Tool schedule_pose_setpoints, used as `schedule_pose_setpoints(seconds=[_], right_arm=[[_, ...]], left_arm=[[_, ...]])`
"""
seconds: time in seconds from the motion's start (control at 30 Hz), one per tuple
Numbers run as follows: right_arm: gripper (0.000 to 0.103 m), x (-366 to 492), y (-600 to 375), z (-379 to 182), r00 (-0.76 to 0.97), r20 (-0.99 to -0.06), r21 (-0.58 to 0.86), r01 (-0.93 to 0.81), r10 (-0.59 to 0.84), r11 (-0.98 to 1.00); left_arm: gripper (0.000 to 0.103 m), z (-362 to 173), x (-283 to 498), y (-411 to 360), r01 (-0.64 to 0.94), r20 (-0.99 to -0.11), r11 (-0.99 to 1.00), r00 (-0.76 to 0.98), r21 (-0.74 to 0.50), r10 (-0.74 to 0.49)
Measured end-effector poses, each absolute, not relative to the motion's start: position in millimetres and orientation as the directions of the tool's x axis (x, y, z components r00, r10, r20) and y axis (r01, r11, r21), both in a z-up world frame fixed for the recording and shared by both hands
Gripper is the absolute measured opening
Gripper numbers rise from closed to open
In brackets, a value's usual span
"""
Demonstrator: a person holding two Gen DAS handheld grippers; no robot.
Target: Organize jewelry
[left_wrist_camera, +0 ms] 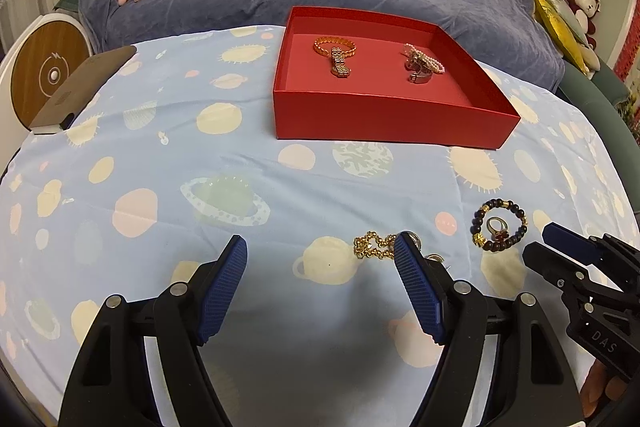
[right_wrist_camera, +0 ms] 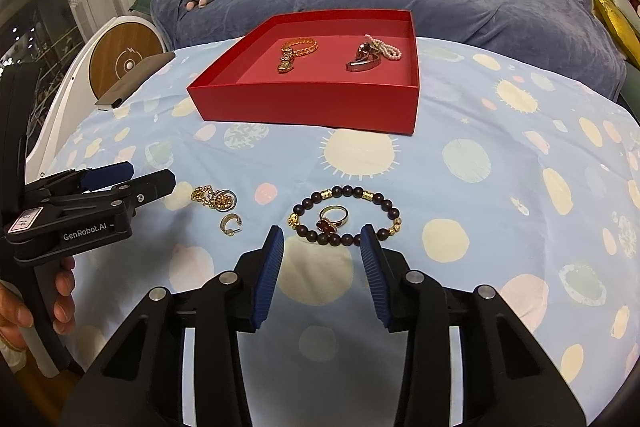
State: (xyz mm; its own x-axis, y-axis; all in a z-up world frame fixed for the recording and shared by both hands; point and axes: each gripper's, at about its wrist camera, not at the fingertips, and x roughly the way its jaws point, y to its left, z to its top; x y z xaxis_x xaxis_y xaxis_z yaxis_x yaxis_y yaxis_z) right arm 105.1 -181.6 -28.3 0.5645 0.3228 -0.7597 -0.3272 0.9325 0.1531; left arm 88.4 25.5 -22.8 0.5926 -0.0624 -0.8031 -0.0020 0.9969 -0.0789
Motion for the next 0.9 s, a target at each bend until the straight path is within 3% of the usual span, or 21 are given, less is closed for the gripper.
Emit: schedule_pose_setpoints(seconds=[0.33, 0.63, 0.9], right_arm=[[0.031, 126, -173, -43, 0.552, -0.781, 0.14, -0.303, 0.293, 0.943], [0.017, 133, -165, -51, 0.54, -0.794, 0.126, -0.304, 0.279, 0.945], [0.012, 134, -165, -52, 0.541, -0.794, 0.123, -0.304, 0.278, 0.945]], left_arm=[[0.073, -24, 85, 41, -0.029, -0.808, 0.994, 0.585, -0.105, -0.068], [0.073, -26, 80, 48, -0.032, -0.811, 0.993, 0.581, -0.111, -0.072], [0.073, -28, 78, 44, -0.014, -0.814, 0.994, 0.576, -0.11, -0.082]])
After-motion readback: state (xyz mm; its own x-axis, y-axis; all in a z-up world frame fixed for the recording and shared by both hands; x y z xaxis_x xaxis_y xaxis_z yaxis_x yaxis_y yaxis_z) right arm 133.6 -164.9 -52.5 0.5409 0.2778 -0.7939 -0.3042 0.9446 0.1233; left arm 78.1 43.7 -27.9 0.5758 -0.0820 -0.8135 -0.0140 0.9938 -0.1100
